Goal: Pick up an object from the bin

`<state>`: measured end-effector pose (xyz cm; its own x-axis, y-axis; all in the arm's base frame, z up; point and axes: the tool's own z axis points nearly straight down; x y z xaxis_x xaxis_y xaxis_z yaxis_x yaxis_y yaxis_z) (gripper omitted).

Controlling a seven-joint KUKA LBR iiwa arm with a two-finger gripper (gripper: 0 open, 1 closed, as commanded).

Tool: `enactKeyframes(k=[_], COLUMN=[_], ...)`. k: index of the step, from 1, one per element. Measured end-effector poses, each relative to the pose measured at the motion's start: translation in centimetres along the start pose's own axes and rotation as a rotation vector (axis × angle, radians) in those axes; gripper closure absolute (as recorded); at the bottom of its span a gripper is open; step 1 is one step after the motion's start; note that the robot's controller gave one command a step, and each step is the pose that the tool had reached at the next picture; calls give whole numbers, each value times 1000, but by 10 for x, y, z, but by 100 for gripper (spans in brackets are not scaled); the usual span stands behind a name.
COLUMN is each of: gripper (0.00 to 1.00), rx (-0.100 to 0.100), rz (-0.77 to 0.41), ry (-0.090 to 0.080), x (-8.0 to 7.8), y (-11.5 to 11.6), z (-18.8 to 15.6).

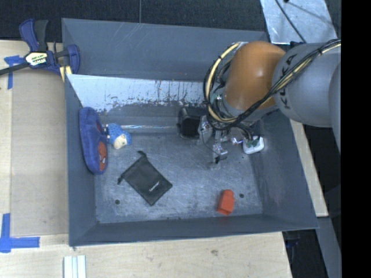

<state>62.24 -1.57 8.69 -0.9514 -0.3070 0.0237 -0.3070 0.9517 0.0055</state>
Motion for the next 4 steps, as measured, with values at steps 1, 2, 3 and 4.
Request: enactKeyframes(k=[1,2,3,4], gripper=[0,0,100,100], rx=[3,5,7,9], rz=[5,6,9,-17], ry=[-20,-15,-36,-37], x=[14,-9,-14,-5], y=[-43,26,24,33], z=[-25,11,2,-109])
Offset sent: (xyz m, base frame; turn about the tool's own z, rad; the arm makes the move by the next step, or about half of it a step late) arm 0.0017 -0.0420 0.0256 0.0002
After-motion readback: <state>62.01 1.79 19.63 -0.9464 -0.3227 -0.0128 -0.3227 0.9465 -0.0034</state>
